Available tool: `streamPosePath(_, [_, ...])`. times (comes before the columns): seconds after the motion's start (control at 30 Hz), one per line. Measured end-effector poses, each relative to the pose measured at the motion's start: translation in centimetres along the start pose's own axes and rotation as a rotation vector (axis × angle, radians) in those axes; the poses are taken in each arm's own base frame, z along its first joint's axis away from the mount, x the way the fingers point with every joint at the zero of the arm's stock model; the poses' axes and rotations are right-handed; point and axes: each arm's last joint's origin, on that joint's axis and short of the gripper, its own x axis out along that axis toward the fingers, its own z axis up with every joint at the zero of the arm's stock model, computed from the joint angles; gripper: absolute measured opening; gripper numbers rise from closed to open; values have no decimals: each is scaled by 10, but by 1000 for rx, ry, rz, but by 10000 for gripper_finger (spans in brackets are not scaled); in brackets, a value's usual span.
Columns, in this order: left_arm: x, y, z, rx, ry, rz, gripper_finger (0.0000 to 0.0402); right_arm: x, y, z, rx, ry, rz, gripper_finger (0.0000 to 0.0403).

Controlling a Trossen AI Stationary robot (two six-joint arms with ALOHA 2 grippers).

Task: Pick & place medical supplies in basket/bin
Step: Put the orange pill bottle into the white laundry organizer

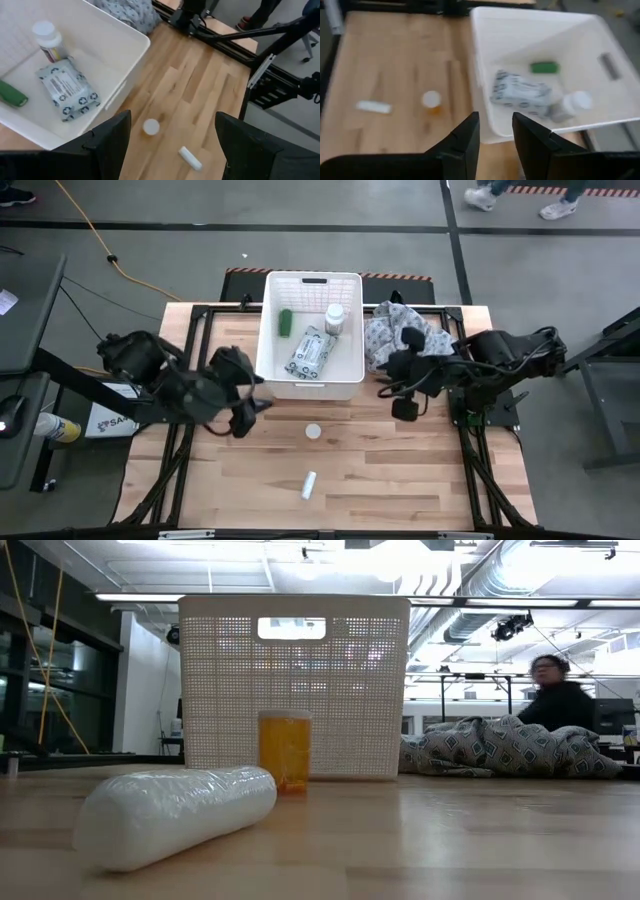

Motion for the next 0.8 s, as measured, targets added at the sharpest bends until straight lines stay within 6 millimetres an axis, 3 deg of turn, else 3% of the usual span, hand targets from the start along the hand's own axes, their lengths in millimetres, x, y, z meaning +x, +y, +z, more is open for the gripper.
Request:
streamPosePath(0.3, [10, -24, -29, -12, 51, 8, 319, 17, 33, 3, -49, 8, 77, 108])
streamPosePath(0.8, [42, -44, -105, -128, 214, 148, 319, 55, 94, 9, -92, -30, 172, 108])
